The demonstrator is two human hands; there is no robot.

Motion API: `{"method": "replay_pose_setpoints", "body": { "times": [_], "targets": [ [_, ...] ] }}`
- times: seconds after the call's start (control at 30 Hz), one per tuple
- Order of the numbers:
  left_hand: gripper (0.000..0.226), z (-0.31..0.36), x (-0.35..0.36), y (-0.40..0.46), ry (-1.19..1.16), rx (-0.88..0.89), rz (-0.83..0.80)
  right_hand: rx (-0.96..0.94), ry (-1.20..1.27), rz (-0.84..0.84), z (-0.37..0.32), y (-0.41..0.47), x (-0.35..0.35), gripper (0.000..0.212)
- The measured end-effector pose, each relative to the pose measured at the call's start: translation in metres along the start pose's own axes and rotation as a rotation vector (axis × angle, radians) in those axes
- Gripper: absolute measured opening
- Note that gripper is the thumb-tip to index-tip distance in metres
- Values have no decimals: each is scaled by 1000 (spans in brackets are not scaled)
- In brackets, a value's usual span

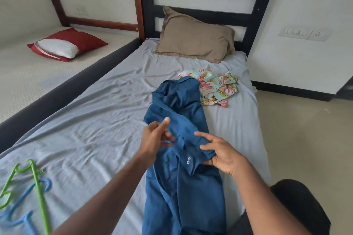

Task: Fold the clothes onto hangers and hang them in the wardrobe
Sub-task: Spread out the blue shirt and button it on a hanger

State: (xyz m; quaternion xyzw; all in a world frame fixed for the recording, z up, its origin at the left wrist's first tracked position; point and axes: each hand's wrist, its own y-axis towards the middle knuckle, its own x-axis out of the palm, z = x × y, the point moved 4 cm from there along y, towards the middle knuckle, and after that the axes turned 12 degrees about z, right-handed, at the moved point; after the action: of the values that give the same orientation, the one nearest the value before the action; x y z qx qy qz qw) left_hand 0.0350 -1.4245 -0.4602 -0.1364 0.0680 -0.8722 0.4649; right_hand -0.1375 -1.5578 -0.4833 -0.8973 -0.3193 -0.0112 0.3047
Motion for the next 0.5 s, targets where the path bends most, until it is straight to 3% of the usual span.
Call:
{"method": "replay_pose_setpoints", "body": {
  "times": [0.07, 0.13, 0.23, 0.3, 0.37, 0.5],
  "targets": [
    [55, -17, -11, -18, 215, -160, 94, -43, 41, 29, 3, -5, 15, 55],
    [72, -33, -8, -37, 295, -373, 12, -106, 144, 32, -4, -11, 30, 54],
    [78, -41, 10, -52, -40, -595, -111, -196, 273, 63, -19, -31, 35, 54],
    [69, -40, 22, -50, -224, -601, -129, -240, 304, 92, -21, -47, 25, 53],
    [53, -41, 30, -46, -261, -557, -112, -256, 263, 134, -16, -67, 8, 53],
    [24, -50, 37, -55, -60, -474, -10, -59, -43, 178, 11, -100, -23, 37]
  ]
}}
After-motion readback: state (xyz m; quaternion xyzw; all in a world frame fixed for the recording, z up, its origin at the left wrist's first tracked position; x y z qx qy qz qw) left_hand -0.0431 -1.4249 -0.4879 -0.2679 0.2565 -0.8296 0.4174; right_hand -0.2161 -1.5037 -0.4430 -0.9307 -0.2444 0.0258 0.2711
